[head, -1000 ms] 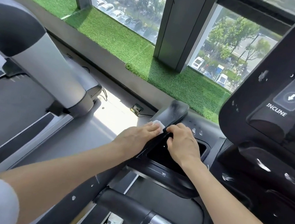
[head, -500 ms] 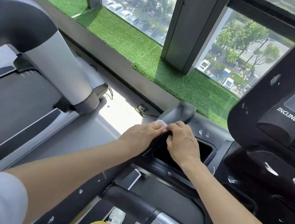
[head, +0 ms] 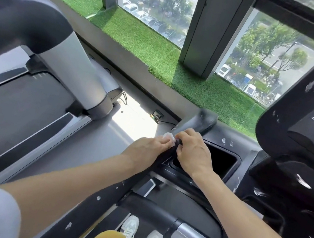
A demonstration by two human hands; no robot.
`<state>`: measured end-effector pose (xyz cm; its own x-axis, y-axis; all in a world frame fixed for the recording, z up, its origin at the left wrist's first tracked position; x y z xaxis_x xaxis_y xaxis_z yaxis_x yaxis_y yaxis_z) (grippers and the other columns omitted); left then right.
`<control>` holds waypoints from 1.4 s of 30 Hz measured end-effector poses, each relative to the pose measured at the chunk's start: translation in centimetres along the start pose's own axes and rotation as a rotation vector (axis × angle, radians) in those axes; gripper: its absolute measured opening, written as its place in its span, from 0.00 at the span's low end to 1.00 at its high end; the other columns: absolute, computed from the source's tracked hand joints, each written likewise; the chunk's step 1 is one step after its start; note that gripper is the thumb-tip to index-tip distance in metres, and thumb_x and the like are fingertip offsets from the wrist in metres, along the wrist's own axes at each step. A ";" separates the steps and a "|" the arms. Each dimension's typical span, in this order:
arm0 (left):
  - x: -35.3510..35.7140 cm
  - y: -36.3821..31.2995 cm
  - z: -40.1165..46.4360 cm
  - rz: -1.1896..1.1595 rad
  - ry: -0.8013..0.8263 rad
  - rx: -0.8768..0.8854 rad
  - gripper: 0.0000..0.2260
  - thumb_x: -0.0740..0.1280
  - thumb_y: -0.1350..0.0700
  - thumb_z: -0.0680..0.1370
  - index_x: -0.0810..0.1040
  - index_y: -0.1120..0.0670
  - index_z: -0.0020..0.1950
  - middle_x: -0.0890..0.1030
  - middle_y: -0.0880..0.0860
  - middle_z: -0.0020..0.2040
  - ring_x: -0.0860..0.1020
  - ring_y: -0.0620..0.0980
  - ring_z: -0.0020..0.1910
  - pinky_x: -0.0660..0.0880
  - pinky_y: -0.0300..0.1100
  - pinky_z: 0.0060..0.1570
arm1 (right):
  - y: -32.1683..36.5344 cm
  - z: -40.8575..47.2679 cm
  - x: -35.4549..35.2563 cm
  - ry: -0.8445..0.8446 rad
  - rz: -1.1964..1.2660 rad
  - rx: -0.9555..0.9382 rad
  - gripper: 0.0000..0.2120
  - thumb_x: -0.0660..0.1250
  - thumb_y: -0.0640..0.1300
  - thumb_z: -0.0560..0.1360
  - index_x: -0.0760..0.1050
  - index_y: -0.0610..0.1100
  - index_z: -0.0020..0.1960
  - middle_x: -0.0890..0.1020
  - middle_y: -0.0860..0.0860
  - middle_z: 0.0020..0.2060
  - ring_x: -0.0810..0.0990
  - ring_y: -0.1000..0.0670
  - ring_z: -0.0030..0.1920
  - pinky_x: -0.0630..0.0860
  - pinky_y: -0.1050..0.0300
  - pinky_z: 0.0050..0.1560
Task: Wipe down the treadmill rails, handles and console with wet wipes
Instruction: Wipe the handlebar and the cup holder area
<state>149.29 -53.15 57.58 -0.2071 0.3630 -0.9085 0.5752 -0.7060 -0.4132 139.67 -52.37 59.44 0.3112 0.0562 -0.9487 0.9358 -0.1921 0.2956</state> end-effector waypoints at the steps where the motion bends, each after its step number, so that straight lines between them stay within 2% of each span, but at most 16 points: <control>1: 0.0 0.0 -1.5 0.013 0.013 0.016 0.37 0.35 0.49 0.68 0.69 0.55 0.70 0.71 0.49 0.67 0.79 0.59 0.51 0.76 0.52 0.50 | 0.1 -0.1 0.0 0.003 -0.001 -0.001 0.13 0.58 0.38 0.78 0.75 0.45 0.60 0.74 0.50 0.55 0.70 0.48 0.58 0.72 0.55 0.55; 4: 0.7 1.1 -6.6 -0.011 0.047 0.020 0.30 0.41 0.58 0.73 0.67 0.51 0.72 0.63 0.38 0.71 0.77 0.55 0.59 0.75 0.49 0.57 | 0.2 -0.5 0.1 0.011 0.003 -0.003 0.15 0.58 0.38 0.78 0.73 0.45 0.63 0.74 0.50 0.56 0.70 0.49 0.58 0.71 0.55 0.57; 6: 0.9 2.3 -7.3 -0.042 0.067 -0.035 0.29 0.47 0.66 0.74 0.66 0.50 0.73 0.63 0.38 0.73 0.75 0.52 0.64 0.73 0.46 0.60 | 0.3 -0.8 0.2 0.012 0.011 0.007 0.15 0.58 0.38 0.78 0.74 0.45 0.62 0.73 0.50 0.56 0.70 0.48 0.58 0.72 0.54 0.57; 7: 0.7 2.1 -6.6 -0.051 0.042 -0.013 0.28 0.49 0.67 0.74 0.68 0.51 0.72 0.65 0.39 0.72 0.77 0.55 0.61 0.75 0.48 0.57 | 0.3 -0.9 0.2 0.010 0.008 0.010 0.14 0.58 0.38 0.78 0.74 0.45 0.62 0.73 0.50 0.55 0.70 0.48 0.58 0.72 0.53 0.57; 10: 0.3 1.1 -2.5 -0.050 0.025 -0.004 0.22 0.48 0.58 0.78 0.69 0.52 0.69 0.72 0.44 0.66 0.79 0.60 0.51 0.75 0.52 0.50 | 0.6 -0.9 0.3 0.007 -0.001 0.021 0.12 0.58 0.38 0.78 0.75 0.44 0.59 0.73 0.50 0.54 0.70 0.48 0.58 0.72 0.53 0.56; 13: 0.2 1.2 -0.9 -0.088 0.000 -0.040 0.31 0.38 0.45 0.72 0.70 0.50 0.67 0.77 0.50 0.60 0.79 0.58 0.50 0.76 0.52 0.50 | 0.7 -1.0 0.4 0.012 0.006 0.031 0.11 0.58 0.38 0.78 0.75 0.45 0.58 0.72 0.50 0.53 0.70 0.48 0.58 0.73 0.52 0.55; 15: 0.1 0.4 -3.3 -0.029 -0.028 0.015 0.29 0.40 0.50 0.73 0.70 0.51 0.67 0.75 0.50 0.63 0.80 0.58 0.51 0.78 0.54 0.48 | 0.7 -1.2 0.6 0.009 0.008 0.026 0.12 0.59 0.38 0.78 0.76 0.44 0.57 0.72 0.49 0.53 0.70 0.48 0.58 0.73 0.51 0.55; 17: 0.3 0.1 -6.8 -0.052 -0.038 0.050 0.25 0.43 0.52 0.73 0.66 0.47 0.67 0.68 0.44 0.65 0.81 0.56 0.53 0.79 0.53 0.48 | 0.8 -1.5 0.7 0.004 0.005 0.013 0.12 0.59 0.37 0.77 0.76 0.44 0.58 0.72 0.49 0.54 0.70 0.47 0.57 0.73 0.52 0.55; 20: 0.2 -0.3 -9.2 -0.068 -0.035 0.098 0.22 0.41 0.54 0.72 0.63 0.46 0.62 0.63 0.41 0.62 0.81 0.57 0.49 0.80 0.54 0.45 | 1.1 -1.9 0.9 0.012 -0.001 -0.019 0.12 0.58 0.37 0.77 0.75 0.43 0.59 0.71 0.49 0.54 0.70 0.47 0.57 0.73 0.53 0.54; 23: -0.2 -0.2 -6.9 -0.058 -0.041 0.014 0.28 0.39 0.51 0.73 0.68 0.52 0.66 0.61 0.39 0.62 0.79 0.59 0.53 0.77 0.55 0.51 | 1.4 -1.9 0.8 0.027 -0.005 -0.050 0.12 0.58 0.37 0.78 0.75 0.43 0.58 0.71 0.49 0.53 0.70 0.47 0.57 0.73 0.53 0.52; 27: 0.5 -0.2 -5.4 -0.054 -0.085 -0.130 0.22 0.48 0.55 0.81 0.69 0.53 0.72 0.61 0.39 0.71 0.74 0.58 0.63 0.71 0.54 0.63 | 1.4 -2.0 0.9 0.049 -0.006 -0.076 0.11 0.58 0.37 0.78 0.74 0.43 0.58 0.71 0.48 0.53 0.70 0.46 0.58 0.73 0.53 0.51; 31: 1.4 0.3 -9.6 0.005 -0.102 -0.163 0.25 0.61 0.71 0.76 0.68 0.56 0.72 0.65 0.49 0.74 0.73 0.53 0.67 0.74 0.52 0.62 | 1.6 -2.3 0.9 0.053 0.009 -0.100 0.13 0.58 0.36 0.77 0.73 0.42 0.60 0.70 0.47 0.54 0.70 0.45 0.58 0.74 0.51 0.52; 34: 1.5 1.0 -11.6 0.006 0.014 -0.268 0.26 0.56 0.68 0.79 0.64 0.50 0.75 0.60 0.42 0.75 0.67 0.47 0.71 0.65 0.41 0.69 | 2.0 -2.9 1.1 0.087 0.009 -0.119 0.13 0.59 0.36 0.78 0.73 0.42 0.60 0.71 0.47 0.55 0.70 0.45 0.58 0.74 0.51 0.52; 37: 0.6 2.2 -12.4 -0.154 0.011 -0.444 0.22 0.51 0.54 0.77 0.71 0.43 0.70 0.71 0.41 0.69 0.71 0.46 0.67 0.66 0.39 0.67 | 2.5 -3.3 1.3 0.162 0.048 -0.119 0.08 0.61 0.39 0.77 0.74 0.42 0.55 0.73 0.47 0.54 0.73 0.45 0.57 0.74 0.51 0.54; 39: -1.3 3.0 -12.3 -0.312 -0.171 -0.567 0.17 0.57 0.56 0.79 0.78 0.47 0.64 0.80 0.45 0.57 0.77 0.47 0.58 0.71 0.35 0.58 | 3.1 -3.5 1.5 0.221 0.157 -0.105 0.07 0.62 0.42 0.77 0.76 0.42 0.53 0.77 0.47 0.51 0.76 0.45 0.54 0.74 0.53 0.53; 42: -4.2 2.2 -10.4 -0.386 -0.434 -0.631 0.11 0.62 0.56 0.80 0.82 0.50 0.56 0.81 0.51 0.41 0.78 0.51 0.43 0.71 0.38 0.42 | 4.2 -3.8 2.3 0.297 0.576 -0.003 0.17 0.60 0.49 0.80 0.78 0.35 0.52 0.78 0.46 0.41 0.76 0.48 0.44 0.73 0.51 0.49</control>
<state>159.66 -49.93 61.14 -0.6897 0.1528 -0.7078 0.7079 -0.0634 -0.7035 144.97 -49.34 58.91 0.7955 0.2138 -0.5670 0.6059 -0.2699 0.7483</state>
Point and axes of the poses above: each hand's wrist, its own z-axis towards the middle knuckle, its own x-axis out of the palm, y = z × x, the point moved 9 cm from there along z, towards the middle knuckle
